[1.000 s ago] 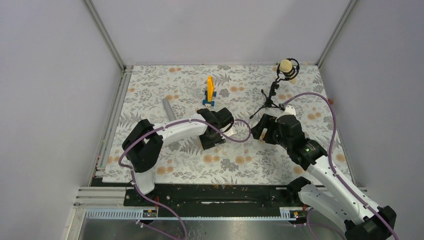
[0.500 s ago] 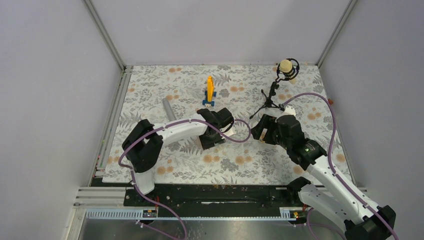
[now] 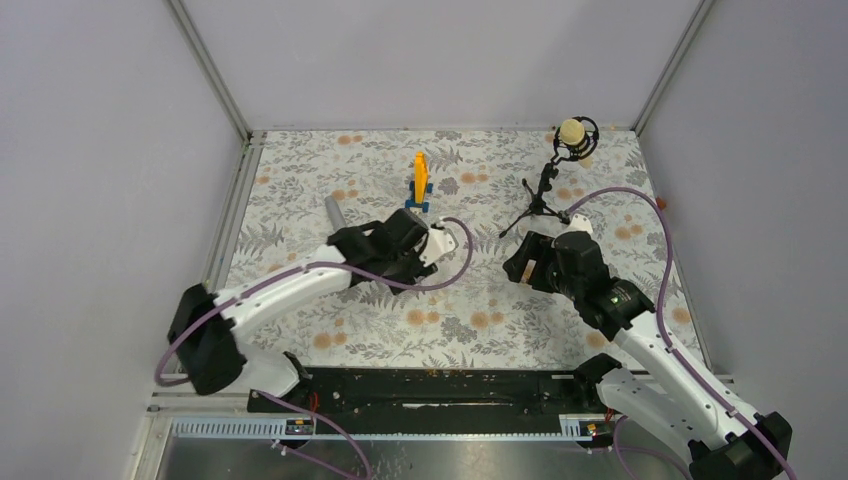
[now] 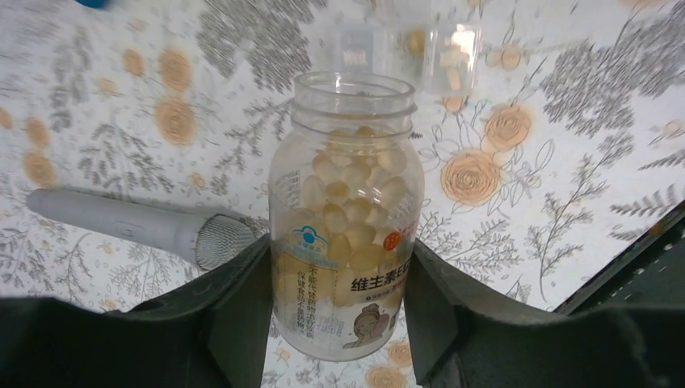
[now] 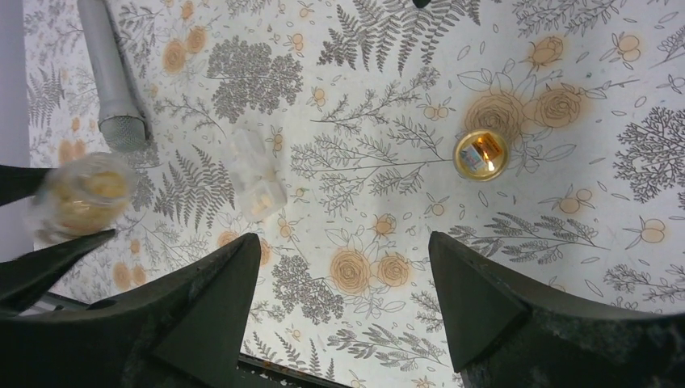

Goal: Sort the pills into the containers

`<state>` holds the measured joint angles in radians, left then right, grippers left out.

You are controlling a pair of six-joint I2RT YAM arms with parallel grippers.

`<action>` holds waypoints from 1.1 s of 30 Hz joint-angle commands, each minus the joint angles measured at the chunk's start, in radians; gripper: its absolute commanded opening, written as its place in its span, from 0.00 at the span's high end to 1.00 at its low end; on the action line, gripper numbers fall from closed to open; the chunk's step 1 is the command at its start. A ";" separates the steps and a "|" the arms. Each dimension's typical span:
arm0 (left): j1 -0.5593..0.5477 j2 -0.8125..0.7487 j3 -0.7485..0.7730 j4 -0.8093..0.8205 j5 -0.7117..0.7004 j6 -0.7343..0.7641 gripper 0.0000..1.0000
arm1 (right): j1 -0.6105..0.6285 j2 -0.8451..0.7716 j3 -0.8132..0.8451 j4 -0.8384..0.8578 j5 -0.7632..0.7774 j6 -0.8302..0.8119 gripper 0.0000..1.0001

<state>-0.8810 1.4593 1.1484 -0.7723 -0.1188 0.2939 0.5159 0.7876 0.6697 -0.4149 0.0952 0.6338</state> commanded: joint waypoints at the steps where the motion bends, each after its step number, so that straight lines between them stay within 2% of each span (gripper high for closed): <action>1: 0.015 -0.197 -0.074 0.210 0.056 -0.037 1.00 | -0.009 -0.014 0.036 -0.036 0.044 0.002 0.17; 7: 0.024 -0.429 -0.170 0.402 0.075 -0.083 1.00 | -0.008 0.005 0.047 -0.090 0.119 -0.031 0.16; 11: 0.024 -0.613 -0.278 0.561 0.141 -0.149 1.00 | -0.008 0.045 0.051 -0.096 0.121 -0.122 0.13; 16: 0.026 -0.778 -0.419 0.855 0.154 -0.254 1.00 | -0.009 0.118 0.057 -0.092 0.103 -0.178 0.01; 18: 0.024 -0.818 -0.480 0.996 0.160 -0.290 1.00 | -0.008 0.166 0.066 -0.091 0.081 -0.186 0.00; 21: 0.025 -0.815 -0.570 1.223 0.180 -0.363 1.00 | -0.008 0.277 0.097 -0.106 0.069 -0.185 0.01; 25: 0.036 -0.748 -0.570 1.295 0.243 -0.413 1.00 | -0.009 0.401 0.132 -0.124 0.097 -0.175 0.04; 30: 0.076 -0.710 -0.602 1.360 0.329 -0.472 1.00 | -0.009 0.526 0.153 -0.111 0.147 -0.155 0.17; 33: 0.102 -0.684 -0.633 1.426 0.385 -0.533 1.00 | -0.009 0.586 0.163 -0.100 0.196 -0.144 0.19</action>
<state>-0.8093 0.7559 0.5449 0.4580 0.1543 -0.1390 0.5137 1.3159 0.7856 -0.5148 0.2020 0.4721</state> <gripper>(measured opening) 0.526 0.822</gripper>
